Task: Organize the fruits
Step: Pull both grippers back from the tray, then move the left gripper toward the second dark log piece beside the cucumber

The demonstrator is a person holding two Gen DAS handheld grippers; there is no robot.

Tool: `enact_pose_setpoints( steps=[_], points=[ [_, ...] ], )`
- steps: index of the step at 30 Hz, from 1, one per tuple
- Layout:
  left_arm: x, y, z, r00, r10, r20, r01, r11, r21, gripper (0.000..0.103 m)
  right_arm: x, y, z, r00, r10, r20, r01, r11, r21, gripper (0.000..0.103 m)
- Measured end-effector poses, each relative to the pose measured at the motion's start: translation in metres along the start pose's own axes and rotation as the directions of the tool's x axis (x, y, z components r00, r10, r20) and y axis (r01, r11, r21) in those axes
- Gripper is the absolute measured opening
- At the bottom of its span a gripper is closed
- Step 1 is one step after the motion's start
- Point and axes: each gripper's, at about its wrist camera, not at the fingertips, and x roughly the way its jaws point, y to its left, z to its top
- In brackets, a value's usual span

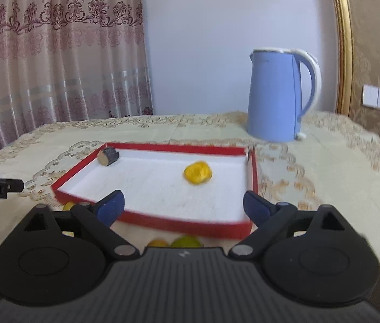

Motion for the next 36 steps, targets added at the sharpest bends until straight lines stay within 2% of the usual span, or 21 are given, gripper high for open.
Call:
enact_pose_setpoints(
  steps=[1,2,7,11,16,22,27,36],
  points=[
    [-0.004,0.0,-0.006,1.0,-0.013,0.005,0.013,1.0,0.01,0.081,-0.003,0.0,-0.004,1.0,0.002,0.0,-0.002,1.0,0.004,0.094],
    [-0.008,-0.001,-0.011,1.0,-0.028,0.011,0.028,0.999,0.016,0.083,-0.005,0.0,-0.008,1.0,-0.005,0.002,0.005,1.0,0.001,0.094],
    [-0.024,-0.022,-0.03,0.992,-0.118,0.047,0.113,0.99,0.087,0.083,-0.008,-0.002,-0.023,0.999,-0.037,-0.022,0.037,0.999,0.001,0.095],
    [-0.025,-0.041,-0.039,0.989,-0.139,0.054,0.131,0.982,0.134,0.083,-0.005,-0.005,-0.031,0.998,-0.037,-0.045,0.038,0.999,0.014,0.095],
    [-0.018,-0.052,-0.044,0.988,-0.156,0.017,0.153,0.98,0.129,0.083,-0.001,0.003,-0.039,0.998,-0.026,-0.063,0.026,1.0,0.003,0.097],
    [-0.016,-0.056,-0.044,0.992,-0.128,0.003,0.127,0.989,0.081,0.085,-0.002,0.012,-0.041,0.998,-0.025,-0.056,0.024,0.999,-0.029,0.102],
    [-0.017,-0.059,-0.041,0.993,-0.116,-0.018,0.117,0.992,0.048,0.085,-0.01,0.013,-0.038,0.999,-0.03,-0.032,0.028,0.999,-0.037,0.103],
    [-0.024,-0.068,-0.046,0.994,-0.112,-0.005,0.112,0.991,0.075,0.085,-0.021,0.008,-0.04,0.999,-0.039,-0.015,0.039,0.999,-0.027,0.103]
  ],
)
